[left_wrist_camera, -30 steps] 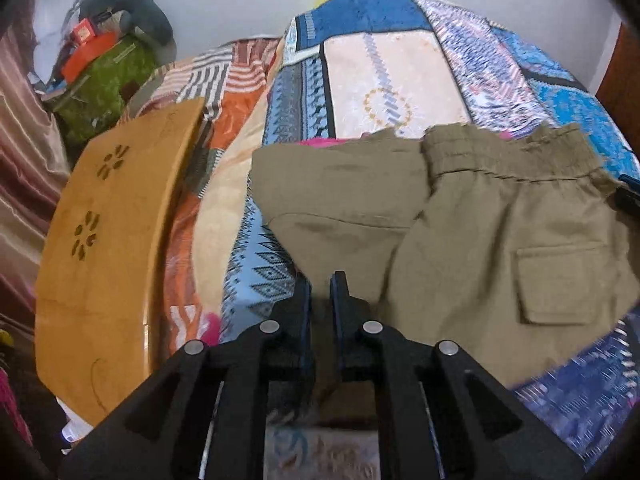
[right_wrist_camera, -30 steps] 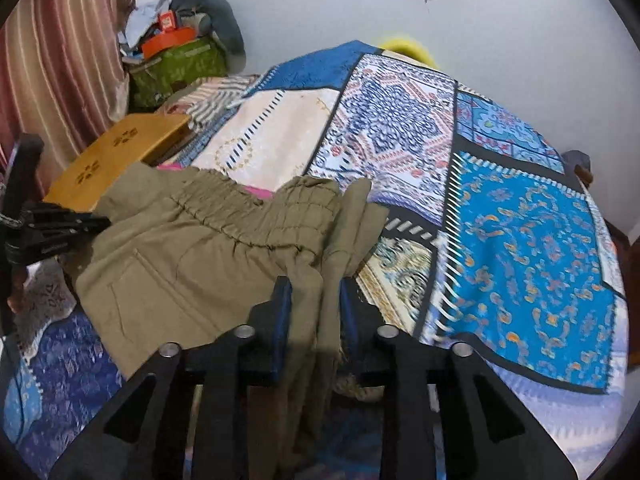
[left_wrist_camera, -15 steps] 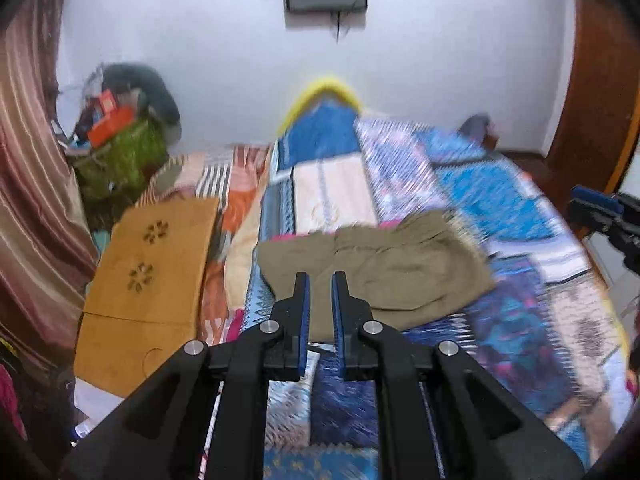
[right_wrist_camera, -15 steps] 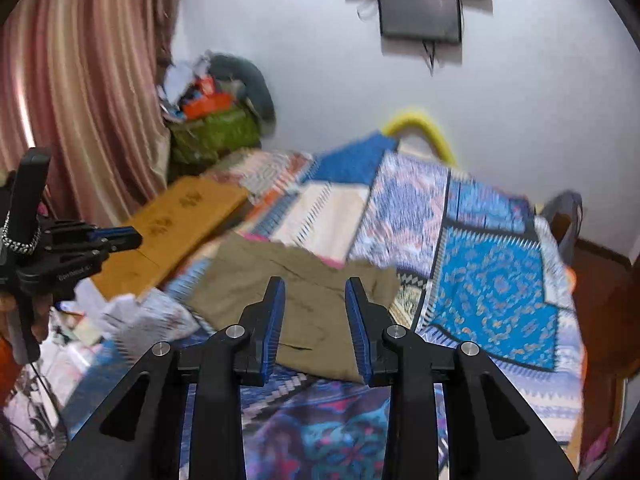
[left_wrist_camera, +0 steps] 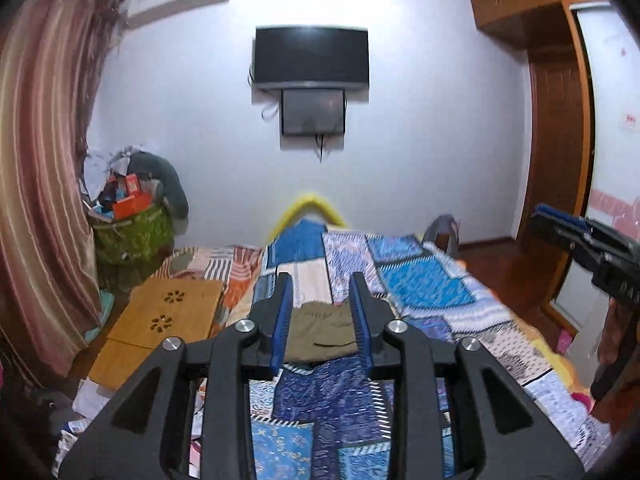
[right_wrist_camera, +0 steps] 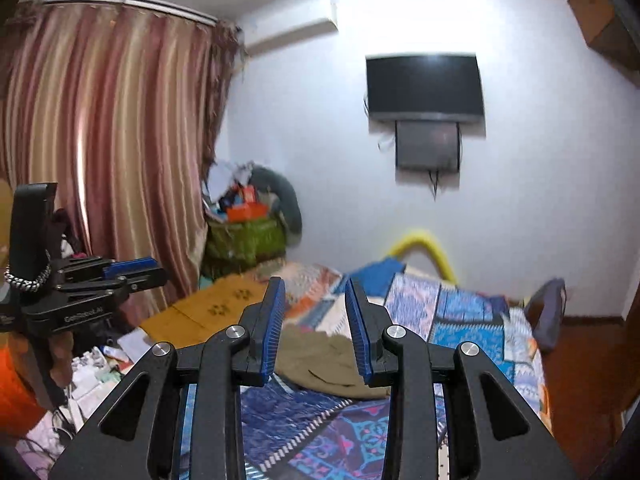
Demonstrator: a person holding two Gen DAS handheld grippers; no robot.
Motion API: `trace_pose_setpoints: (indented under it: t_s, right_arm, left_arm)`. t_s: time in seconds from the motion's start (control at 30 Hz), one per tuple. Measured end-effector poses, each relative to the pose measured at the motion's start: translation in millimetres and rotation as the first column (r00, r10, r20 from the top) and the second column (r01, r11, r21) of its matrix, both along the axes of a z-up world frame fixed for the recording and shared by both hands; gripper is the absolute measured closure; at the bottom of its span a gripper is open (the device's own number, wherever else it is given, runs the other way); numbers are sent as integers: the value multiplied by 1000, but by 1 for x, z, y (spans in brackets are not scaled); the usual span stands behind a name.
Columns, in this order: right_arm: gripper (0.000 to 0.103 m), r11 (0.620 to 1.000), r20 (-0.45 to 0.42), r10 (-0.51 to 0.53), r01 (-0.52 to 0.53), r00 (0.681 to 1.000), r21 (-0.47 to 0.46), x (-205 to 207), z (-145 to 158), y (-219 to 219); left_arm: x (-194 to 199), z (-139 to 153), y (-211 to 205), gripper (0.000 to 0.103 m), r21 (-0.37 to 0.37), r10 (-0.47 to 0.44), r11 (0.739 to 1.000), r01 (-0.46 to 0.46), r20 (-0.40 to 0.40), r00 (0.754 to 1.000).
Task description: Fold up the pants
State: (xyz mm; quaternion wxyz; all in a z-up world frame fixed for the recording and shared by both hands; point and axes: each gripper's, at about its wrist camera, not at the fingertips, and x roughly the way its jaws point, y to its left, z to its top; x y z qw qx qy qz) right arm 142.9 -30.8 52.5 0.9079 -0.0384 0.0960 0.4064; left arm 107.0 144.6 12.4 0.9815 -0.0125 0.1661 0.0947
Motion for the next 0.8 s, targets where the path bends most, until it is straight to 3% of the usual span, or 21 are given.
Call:
trace_pose_setpoints:
  t_s: [0.2,0.27,0.33,0.4,0.47,0.53,0.7,0.8]
  right_arm:
    - [74,999,23,29,-30,999,12,-34,-7,3]
    - [64,999,7,32,-32,999,36,-40,-10,-1]
    - [42,997,10,15,-15,1000,69,-43,-14,-3]
    - [37,997,21,-13,11,1000,80,-49,-15,-9]
    - [31,995,22,-30,28,999,91,-51,-15,-12]
    - [17,993,23,-34,31,999,114,-51,-15,-15]
    - [0,989,30,-85,81,996,120,-55,-17,-18]
    - [0,990,20,-94,91,995,112,-56,-19,-18]
  left_arm:
    - [-42,5,-19,54,-13,8,1000,-7,91,996]
    - [-53,4,-23,35,-20,14,1000,-12,113,994]
    - [-63,4,-25,29,-37,6,999,0,141,990]
    - [-69,5,-29,27,-17,11,1000,-8,150,989]
    - [-72,5,-33,19,10,18,1000,-20,158,987]
    - [-75,4,-35,9,20,20,1000,-24,169,985]
    - [-78,1,-34,1,5,27,1000,-28,173,985]
    - [-77,0,-32,0,-4,35,999,-34,169,985]
